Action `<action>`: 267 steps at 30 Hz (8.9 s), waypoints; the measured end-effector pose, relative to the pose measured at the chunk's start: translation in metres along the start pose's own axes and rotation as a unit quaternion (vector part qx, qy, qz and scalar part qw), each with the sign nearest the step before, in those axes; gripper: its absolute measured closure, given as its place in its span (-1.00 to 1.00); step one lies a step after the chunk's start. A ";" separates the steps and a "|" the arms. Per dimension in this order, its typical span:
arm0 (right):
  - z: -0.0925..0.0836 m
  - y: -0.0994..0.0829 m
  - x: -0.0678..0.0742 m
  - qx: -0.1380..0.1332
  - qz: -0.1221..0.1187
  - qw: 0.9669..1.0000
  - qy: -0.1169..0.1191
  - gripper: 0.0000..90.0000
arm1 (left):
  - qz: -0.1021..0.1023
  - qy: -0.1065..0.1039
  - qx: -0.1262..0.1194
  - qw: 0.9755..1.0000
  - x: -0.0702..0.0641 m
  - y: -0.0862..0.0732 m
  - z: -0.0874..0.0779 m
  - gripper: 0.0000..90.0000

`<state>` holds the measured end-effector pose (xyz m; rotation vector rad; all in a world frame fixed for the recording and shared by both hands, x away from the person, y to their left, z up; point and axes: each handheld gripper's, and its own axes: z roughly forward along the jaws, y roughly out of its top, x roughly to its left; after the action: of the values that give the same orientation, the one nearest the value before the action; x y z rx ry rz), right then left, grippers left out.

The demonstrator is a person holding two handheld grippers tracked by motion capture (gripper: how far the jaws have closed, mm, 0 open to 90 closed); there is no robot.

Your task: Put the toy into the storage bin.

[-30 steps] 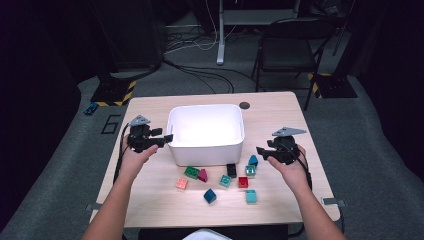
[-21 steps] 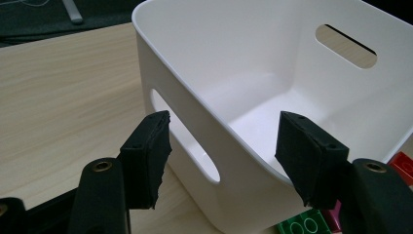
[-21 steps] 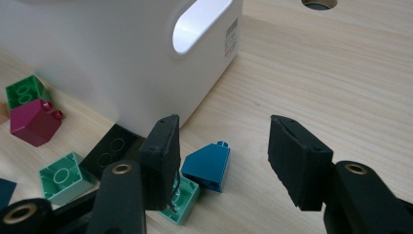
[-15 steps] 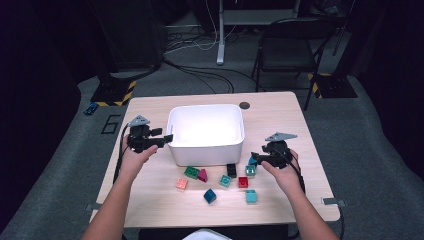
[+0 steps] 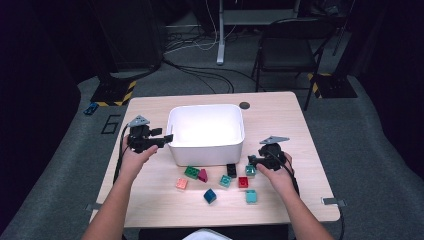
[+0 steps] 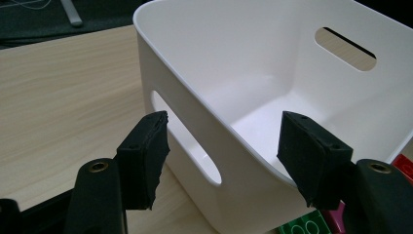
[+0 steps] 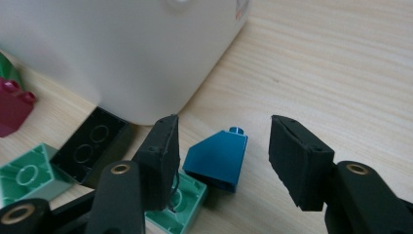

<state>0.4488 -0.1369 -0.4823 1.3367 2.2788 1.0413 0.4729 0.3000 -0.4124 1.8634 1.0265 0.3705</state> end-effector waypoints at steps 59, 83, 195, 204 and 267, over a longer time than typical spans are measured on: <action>-0.075 0.066 -0.005 -0.019 -0.029 0.999 0.022 0.30 | -0.003 -0.002 0.000 1.000 -0.001 0.000 0.003 -0.21; -0.105 0.132 0.016 -0.045 -0.063 0.996 0.047 0.30 | -0.002 -0.004 0.000 1.000 -0.002 -0.001 0.005 -0.22; 0.006 0.185 0.097 -0.004 -0.154 0.980 0.127 0.23 | -0.005 -0.016 0.004 1.000 -0.003 -0.001 0.014 -0.23; -0.018 0.176 0.082 -0.027 -0.152 0.980 0.124 0.20 | -0.005 -0.015 0.005 1.000 -0.003 -0.001 0.014 -0.24; -0.082 0.044 0.009 -0.074 -0.057 0.994 0.057 0.16 | -0.005 -0.015 -0.008 1.000 -0.002 0.003 0.004 -0.21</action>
<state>0.4242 -0.1514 -0.3929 1.1023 2.2774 1.2485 0.4750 0.2953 -0.4115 1.8438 1.0081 0.3426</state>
